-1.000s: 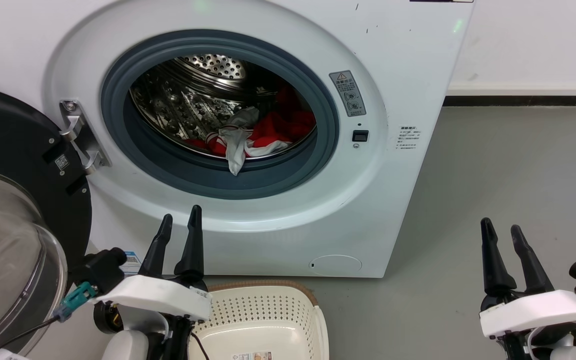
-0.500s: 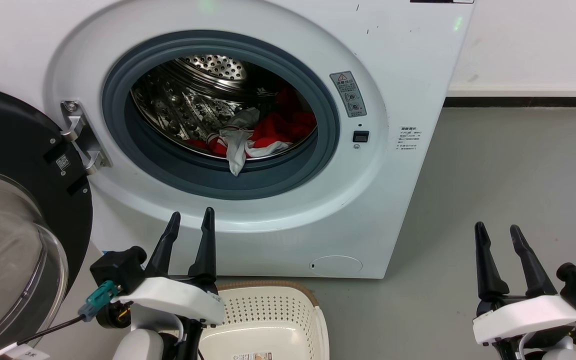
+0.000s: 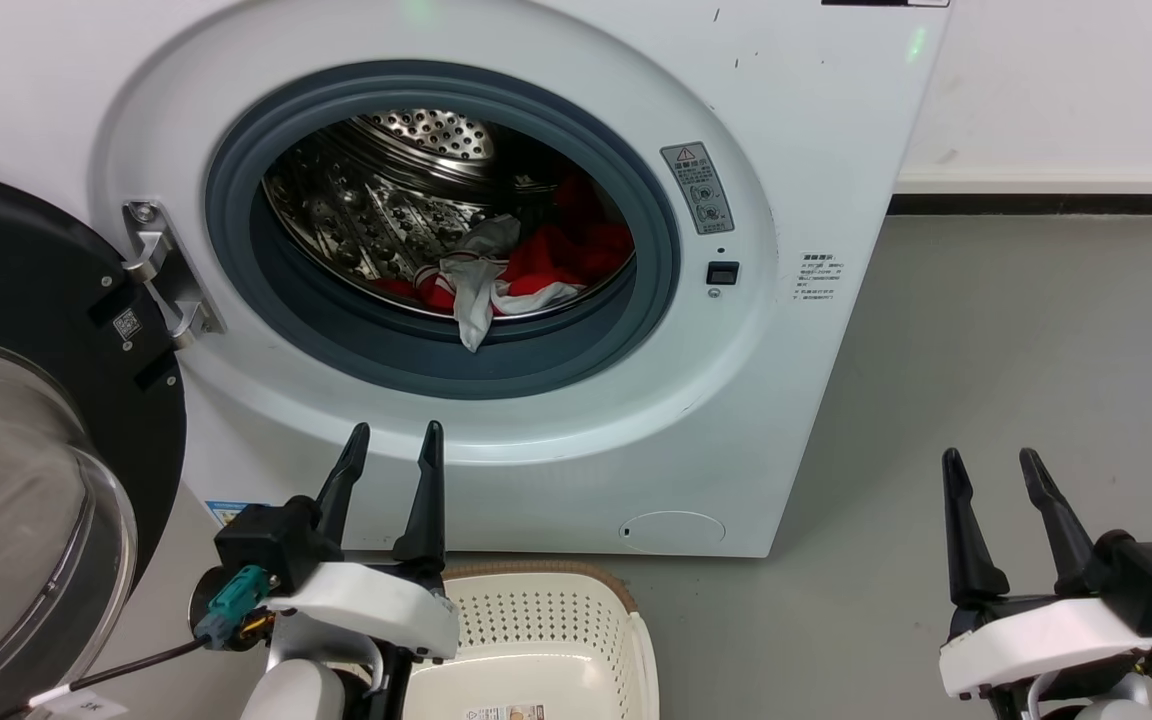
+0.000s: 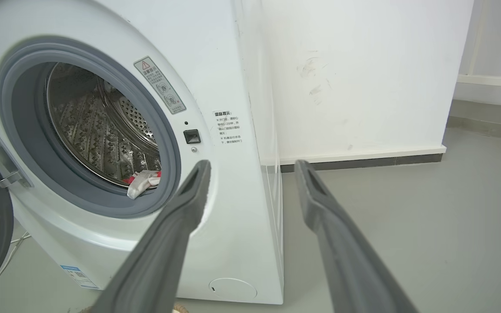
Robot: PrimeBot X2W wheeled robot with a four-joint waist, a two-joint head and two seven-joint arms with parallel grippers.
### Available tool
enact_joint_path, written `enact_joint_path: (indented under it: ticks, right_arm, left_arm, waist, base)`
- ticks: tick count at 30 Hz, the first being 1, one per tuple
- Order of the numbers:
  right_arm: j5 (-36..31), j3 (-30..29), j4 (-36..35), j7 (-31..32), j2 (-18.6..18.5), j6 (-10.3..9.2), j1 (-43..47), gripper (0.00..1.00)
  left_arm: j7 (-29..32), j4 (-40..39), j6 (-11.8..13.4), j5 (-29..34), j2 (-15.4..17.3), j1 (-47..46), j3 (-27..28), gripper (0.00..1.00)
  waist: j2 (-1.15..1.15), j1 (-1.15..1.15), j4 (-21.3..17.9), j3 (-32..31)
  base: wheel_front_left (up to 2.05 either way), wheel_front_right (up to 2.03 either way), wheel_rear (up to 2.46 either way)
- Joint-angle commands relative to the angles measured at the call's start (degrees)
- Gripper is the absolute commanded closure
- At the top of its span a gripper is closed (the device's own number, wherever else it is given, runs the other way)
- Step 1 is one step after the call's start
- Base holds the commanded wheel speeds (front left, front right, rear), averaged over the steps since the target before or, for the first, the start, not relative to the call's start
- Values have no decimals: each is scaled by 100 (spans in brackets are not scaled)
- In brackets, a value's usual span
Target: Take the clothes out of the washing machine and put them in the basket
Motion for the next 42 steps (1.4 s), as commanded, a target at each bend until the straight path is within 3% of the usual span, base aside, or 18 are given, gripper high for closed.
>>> enact_joint_path:
  ticks: [1,33,42]
  right_arm:
    - [-130,-2,-10,-51,2,-1,15,0]
    - [-1406,54,3,-396,5,-2,82,0]
    - [-1398,48,10,-394,5,-2,67,0]
  left_arm:
    - [-52,-12,20,140,13,-65,-22,0]
    - [-391,118,186,1385,13,-56,-145,0]
    - [-394,156,199,1282,12,-83,-144,0]
  waist:
    - [0,0,3,1]
    - [0,0,89,39]
    - [0,0,115,56]
  base:
    - [0,0,0]
    - [0,0,0]
    - [0,0,0]
